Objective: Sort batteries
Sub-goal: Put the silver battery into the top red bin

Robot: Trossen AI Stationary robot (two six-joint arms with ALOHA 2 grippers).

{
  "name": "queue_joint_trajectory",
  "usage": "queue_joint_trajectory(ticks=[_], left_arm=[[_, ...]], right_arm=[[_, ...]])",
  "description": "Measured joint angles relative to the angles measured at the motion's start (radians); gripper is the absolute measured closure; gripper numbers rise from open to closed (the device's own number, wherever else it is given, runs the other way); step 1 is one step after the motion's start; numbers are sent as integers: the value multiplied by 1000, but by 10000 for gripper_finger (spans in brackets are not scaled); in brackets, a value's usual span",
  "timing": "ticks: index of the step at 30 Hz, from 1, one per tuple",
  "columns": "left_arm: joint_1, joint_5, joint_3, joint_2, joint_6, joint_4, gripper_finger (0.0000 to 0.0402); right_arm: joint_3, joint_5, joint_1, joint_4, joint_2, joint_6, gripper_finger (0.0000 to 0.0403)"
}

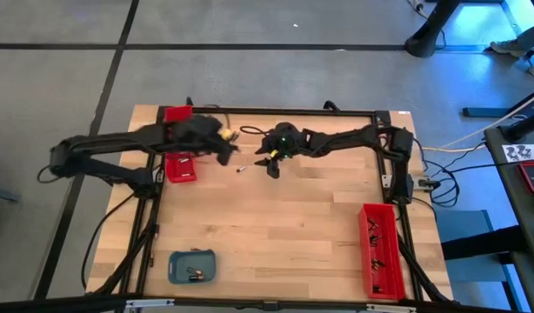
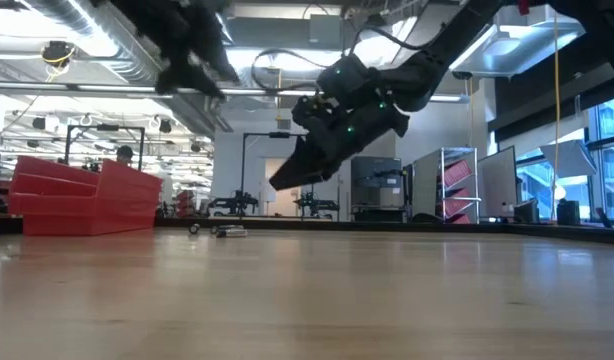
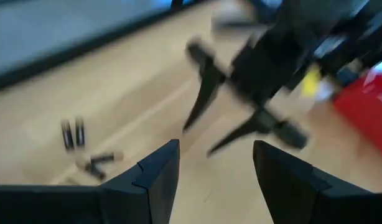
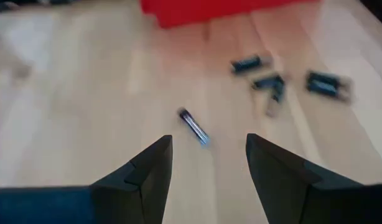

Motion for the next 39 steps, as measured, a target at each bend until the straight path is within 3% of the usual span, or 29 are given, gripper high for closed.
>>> queue_joint_trajectory(ticks=[10, 18, 29, 33, 39], left_arm=[[-16, 0, -33, 353, -16, 23, 208], [-17, 37, -33, 565, 26, 136, 208], [-17, -27, -29, 656, 67, 133, 208], [-17, -33, -48, 660, 75, 151, 229], [-33, -72, -159, 647, 61, 386, 258]], right_arm=[[-1, -1, -50, -371, -121, -10, 198], [-36, -45, -80, -467, -161, -35, 198], [-37, -58, -78, -512, -165, -18, 198], [-37, -68, -78, -536, -172, -18, 198], [-56, -74, -97, -632, -215, -45, 198]])
